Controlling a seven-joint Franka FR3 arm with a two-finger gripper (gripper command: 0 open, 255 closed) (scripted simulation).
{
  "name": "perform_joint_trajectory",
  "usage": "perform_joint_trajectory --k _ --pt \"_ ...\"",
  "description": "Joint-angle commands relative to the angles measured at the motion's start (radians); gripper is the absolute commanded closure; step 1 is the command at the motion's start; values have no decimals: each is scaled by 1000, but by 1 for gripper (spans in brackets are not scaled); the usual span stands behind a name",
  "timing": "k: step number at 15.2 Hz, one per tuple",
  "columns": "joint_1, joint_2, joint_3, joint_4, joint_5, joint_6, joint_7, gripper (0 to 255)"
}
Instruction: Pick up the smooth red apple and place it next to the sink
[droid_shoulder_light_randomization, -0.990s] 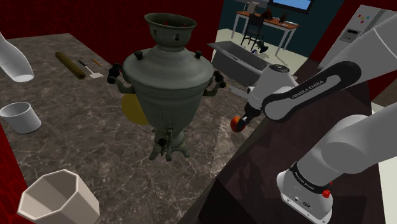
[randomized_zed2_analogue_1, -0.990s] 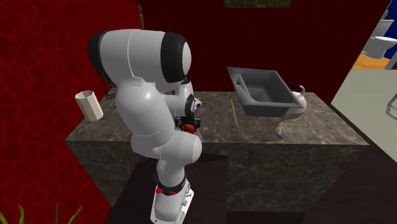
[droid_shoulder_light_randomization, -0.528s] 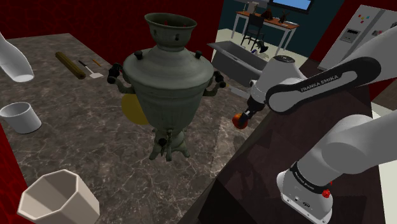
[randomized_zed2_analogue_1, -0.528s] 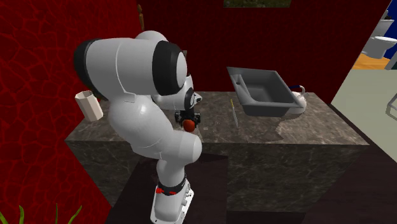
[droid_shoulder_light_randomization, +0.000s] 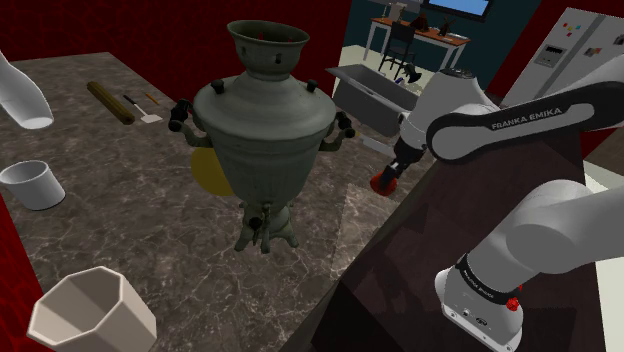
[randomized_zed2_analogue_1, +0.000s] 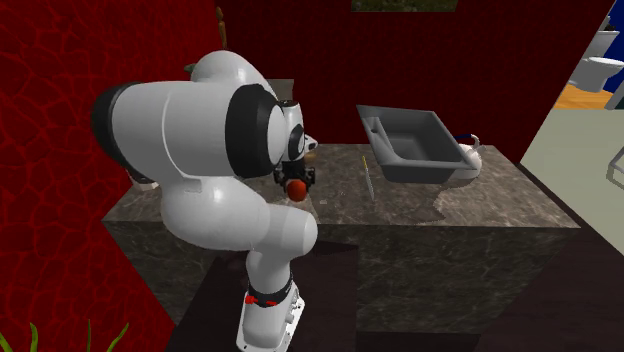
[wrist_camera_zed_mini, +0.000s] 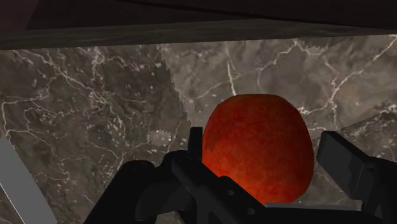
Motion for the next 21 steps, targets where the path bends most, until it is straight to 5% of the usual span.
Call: perform_joint_trajectory --k 1,21 --pt "1 -28 -1 15 1 -44 -2 255" --pt "4 -184 -7 209 4 -394 -12 255"
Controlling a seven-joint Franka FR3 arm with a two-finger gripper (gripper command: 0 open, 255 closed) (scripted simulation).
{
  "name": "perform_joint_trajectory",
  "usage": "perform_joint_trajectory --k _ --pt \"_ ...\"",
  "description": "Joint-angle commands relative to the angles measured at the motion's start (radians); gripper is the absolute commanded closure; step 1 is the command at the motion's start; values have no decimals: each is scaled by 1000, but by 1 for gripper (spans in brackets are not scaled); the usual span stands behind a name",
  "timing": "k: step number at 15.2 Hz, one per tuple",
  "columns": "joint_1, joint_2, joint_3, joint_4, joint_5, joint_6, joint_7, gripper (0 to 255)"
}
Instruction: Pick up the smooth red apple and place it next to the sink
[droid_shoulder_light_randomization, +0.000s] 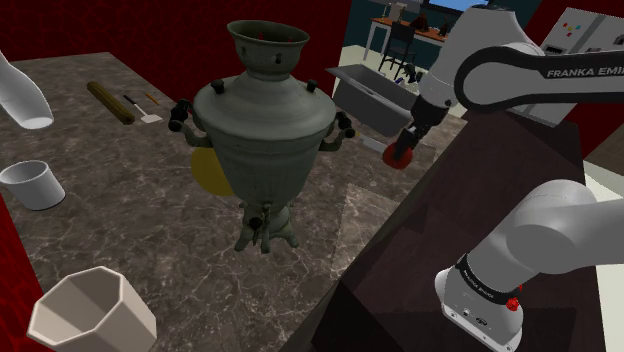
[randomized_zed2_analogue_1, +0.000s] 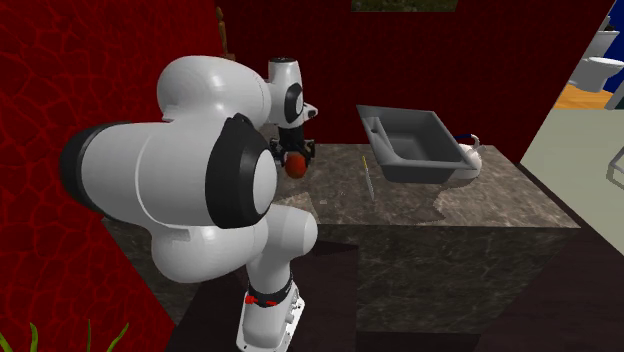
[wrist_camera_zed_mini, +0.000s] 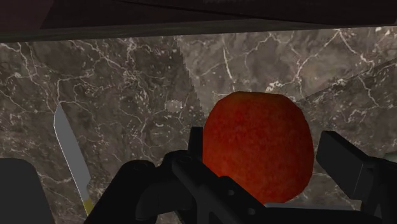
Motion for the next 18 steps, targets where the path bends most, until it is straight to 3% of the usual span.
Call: perform_joint_trajectory --k 1,18 --pt "-1 -5 -1 24 -1 -30 -2 255" --pt "-2 -15 -4 248 -1 -263 -8 255"
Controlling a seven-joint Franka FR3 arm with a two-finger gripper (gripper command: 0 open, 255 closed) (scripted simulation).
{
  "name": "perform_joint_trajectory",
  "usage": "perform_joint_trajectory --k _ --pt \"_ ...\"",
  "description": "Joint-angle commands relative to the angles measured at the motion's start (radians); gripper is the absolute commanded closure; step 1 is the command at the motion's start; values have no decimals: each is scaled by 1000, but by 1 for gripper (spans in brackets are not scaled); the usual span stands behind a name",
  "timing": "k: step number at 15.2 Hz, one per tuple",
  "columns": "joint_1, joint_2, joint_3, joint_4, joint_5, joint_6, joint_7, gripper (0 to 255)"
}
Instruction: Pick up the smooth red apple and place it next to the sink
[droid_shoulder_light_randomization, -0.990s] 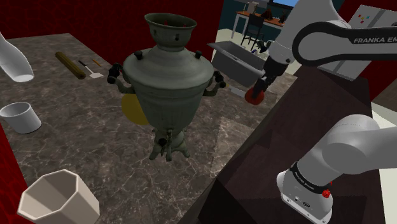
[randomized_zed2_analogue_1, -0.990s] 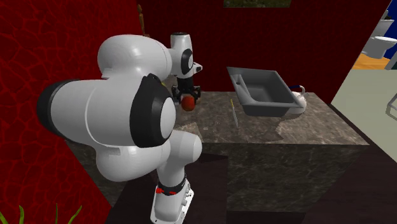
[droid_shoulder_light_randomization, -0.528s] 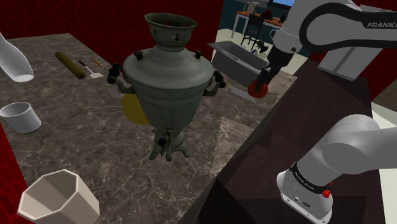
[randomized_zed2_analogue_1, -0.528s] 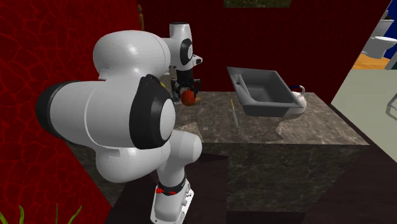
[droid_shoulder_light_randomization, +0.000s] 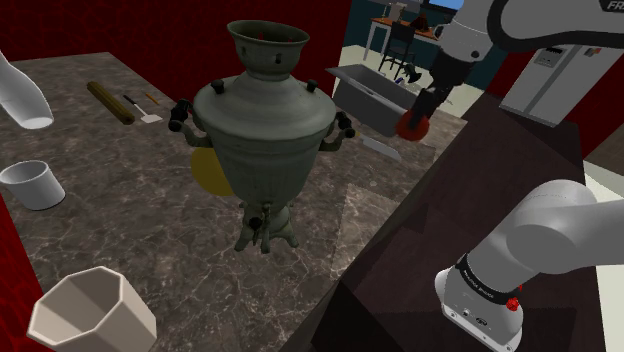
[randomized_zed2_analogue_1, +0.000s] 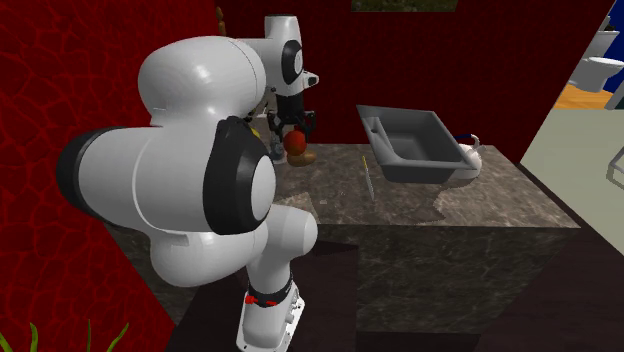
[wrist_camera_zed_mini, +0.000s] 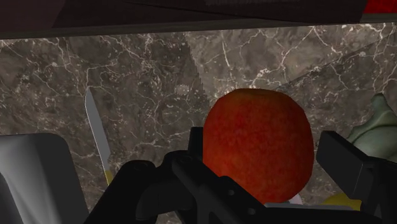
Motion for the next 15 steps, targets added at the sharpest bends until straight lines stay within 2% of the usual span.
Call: perform_joint_trajectory --k 1,7,15 --pt "1 5 1 29 1 -25 1 255" --pt "0 18 1 111 1 -93 0 255" --pt "-66 93 -179 162 -103 -61 -192 255"
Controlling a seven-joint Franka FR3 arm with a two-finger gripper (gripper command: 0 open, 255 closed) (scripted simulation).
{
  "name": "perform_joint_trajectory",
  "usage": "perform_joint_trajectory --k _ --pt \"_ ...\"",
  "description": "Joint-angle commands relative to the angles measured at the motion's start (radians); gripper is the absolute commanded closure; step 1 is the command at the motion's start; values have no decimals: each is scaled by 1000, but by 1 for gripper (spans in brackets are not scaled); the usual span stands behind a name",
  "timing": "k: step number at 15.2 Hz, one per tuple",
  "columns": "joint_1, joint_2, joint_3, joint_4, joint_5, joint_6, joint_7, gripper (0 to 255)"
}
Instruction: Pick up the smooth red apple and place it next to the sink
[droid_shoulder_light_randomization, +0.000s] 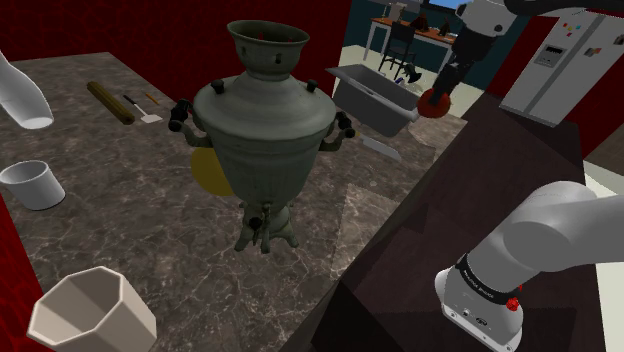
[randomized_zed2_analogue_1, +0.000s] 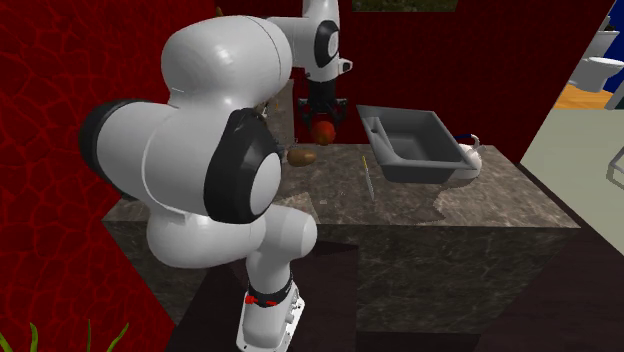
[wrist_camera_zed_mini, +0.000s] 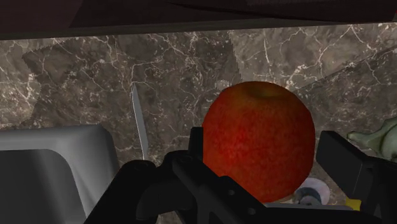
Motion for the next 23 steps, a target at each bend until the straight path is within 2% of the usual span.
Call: perform_joint_trajectory --k 1,7,13,18,23 --pt "-15 28 -46 24 -24 7 -51 255" --pt "-43 136 -179 116 -69 38 -193 255" --pt "-51 280 -313 247 -75 65 -341 255" --pt "-47 428 -430 386 -35 78 -479 255" --pt "-52 616 -551 558 66 72 -639 255"
